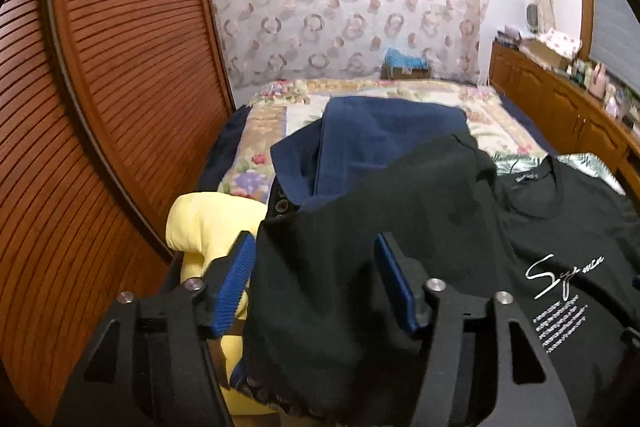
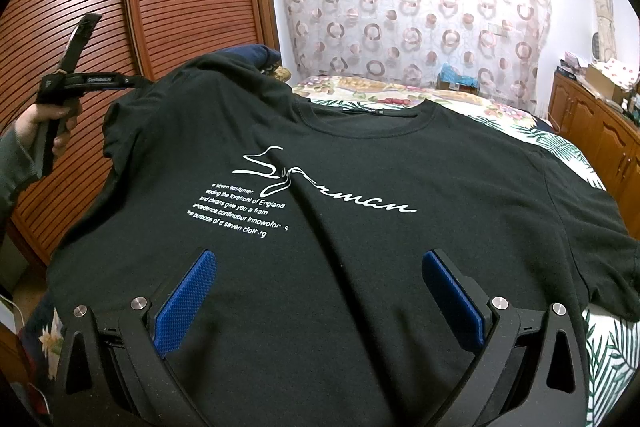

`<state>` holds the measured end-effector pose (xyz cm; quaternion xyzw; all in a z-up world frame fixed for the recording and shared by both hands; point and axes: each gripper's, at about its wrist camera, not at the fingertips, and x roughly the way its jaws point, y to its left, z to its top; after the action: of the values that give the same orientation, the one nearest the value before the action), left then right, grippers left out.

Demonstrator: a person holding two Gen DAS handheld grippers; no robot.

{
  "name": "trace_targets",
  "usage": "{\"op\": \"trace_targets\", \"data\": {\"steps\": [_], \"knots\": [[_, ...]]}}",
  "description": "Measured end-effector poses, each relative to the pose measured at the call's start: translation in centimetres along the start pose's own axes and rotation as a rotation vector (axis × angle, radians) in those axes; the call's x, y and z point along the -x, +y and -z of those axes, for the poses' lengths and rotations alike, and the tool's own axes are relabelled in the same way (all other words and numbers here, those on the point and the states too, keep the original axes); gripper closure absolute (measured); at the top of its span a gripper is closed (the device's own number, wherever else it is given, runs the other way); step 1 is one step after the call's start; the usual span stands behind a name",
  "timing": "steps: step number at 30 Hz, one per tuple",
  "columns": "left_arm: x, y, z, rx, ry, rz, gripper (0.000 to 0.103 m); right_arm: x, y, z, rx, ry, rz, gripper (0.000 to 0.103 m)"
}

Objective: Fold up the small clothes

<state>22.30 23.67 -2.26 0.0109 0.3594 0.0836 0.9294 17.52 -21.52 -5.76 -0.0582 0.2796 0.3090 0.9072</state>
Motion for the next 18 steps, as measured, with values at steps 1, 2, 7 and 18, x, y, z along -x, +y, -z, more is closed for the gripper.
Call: {"op": "trace_targets", "data": {"steps": [1,2,7,18], "knots": [[-0.6,0.1,-0.2,0.001,0.029,0.001,0.071,0.0,0.0,0.0,-0.001,0.0,0.0,0.0],[-1.1,0.3,-0.2,0.005,0.055,0.0,0.086,0.0,0.0,0.0,-0.001,-0.001,-0.001,0.0],[0.4,1.1,-0.3,0.029,0.021,-0.019,0.1,0.0,-0.2,0.1,-0.002,-0.001,-0.002,0.0],[9.0,-5.0,-2.4,-0.108,-0.141,0.095,0.1,0.1,-0.3,0.0,-0.002,0.002,-0.002,0.0]]}}
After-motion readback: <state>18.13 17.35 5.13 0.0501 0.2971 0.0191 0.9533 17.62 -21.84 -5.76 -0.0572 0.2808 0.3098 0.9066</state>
